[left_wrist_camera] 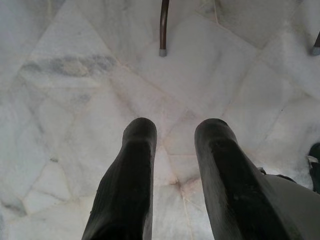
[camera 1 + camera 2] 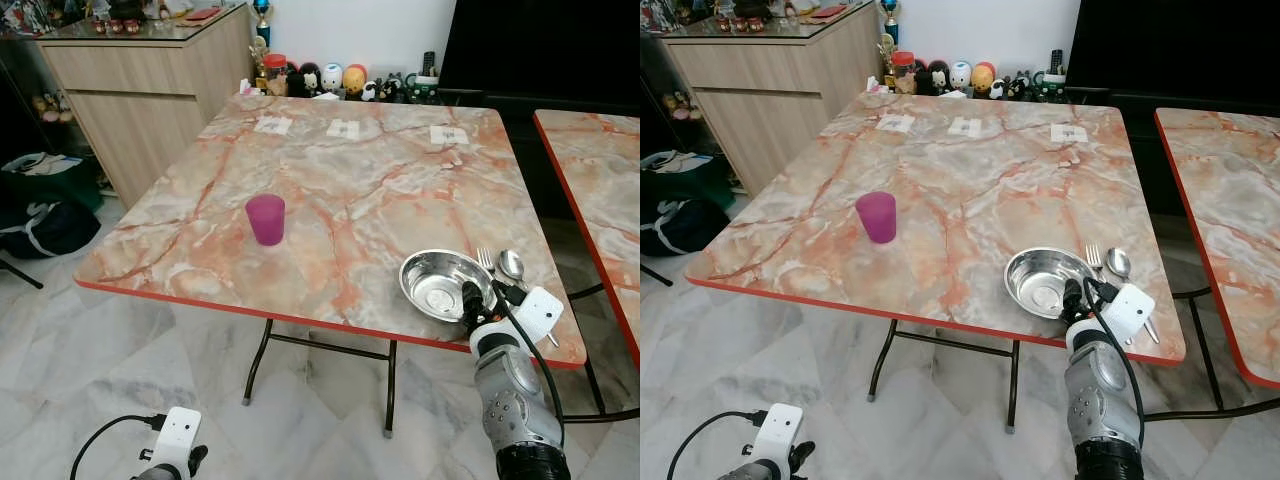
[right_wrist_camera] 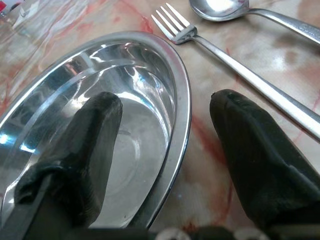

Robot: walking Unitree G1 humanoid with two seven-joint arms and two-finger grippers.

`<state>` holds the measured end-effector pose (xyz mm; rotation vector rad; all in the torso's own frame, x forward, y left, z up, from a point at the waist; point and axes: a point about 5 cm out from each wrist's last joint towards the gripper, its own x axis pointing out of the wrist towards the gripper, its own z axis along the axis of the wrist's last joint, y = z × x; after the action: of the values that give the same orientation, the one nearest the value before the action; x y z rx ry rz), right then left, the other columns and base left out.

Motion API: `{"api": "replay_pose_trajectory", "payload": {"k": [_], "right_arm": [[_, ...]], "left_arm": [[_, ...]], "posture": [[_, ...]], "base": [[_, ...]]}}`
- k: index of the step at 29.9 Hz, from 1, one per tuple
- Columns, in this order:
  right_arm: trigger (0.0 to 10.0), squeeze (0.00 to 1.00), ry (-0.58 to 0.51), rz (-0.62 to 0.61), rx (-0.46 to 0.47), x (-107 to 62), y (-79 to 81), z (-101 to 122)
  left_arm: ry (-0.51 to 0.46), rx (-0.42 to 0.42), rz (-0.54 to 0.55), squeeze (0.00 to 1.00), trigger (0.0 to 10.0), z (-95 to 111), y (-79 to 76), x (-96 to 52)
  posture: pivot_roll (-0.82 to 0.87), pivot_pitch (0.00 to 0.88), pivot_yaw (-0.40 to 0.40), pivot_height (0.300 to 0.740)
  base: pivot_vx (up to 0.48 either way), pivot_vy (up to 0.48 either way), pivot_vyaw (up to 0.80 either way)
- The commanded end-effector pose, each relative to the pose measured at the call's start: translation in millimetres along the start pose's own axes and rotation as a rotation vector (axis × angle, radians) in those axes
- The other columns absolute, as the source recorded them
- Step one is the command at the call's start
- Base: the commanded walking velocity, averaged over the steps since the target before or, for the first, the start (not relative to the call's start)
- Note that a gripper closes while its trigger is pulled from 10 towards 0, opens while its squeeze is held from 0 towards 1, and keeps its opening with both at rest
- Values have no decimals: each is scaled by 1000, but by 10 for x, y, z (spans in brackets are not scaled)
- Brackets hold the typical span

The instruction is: Setting the table

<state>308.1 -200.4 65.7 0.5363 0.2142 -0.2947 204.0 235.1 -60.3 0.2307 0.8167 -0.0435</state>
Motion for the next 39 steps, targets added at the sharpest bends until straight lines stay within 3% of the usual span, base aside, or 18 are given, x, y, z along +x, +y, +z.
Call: {"api": "replay_pose_trajectory", "payload": {"k": [1, 26, 32, 34, 39], "right_arm": [[0, 0, 24, 36, 8, 16, 76, -22], [0, 0, -4, 48, 47, 8, 107, 11], [0, 0, -149, 76, 119, -20, 142, 171], [0, 0, -267, 135, 187, -78, 232, 295], [0, 0, -330, 172, 232, -130, 282, 356]], "left_arm": [[25, 13, 0, 0, 10000, -52, 16, -13], [14, 15, -6, 0, 10000, -24, 1, -5], [14, 19, -8, 0, 10000, -23, -6, -4], [14, 21, -7, 0, 10000, -21, -8, -3], [13, 24, -6, 0, 10000, -17, -11, -1]], "posture": [[55, 0, 19, 740], [57, 0, 16, 740], [54, 0, 15, 740], [52, 0, 16, 740], [50, 0, 16, 740]], "base": [[0, 0, 0], [0, 0, 0], [0, 0, 0], [0, 0, 0], [0, 0, 0]]}}
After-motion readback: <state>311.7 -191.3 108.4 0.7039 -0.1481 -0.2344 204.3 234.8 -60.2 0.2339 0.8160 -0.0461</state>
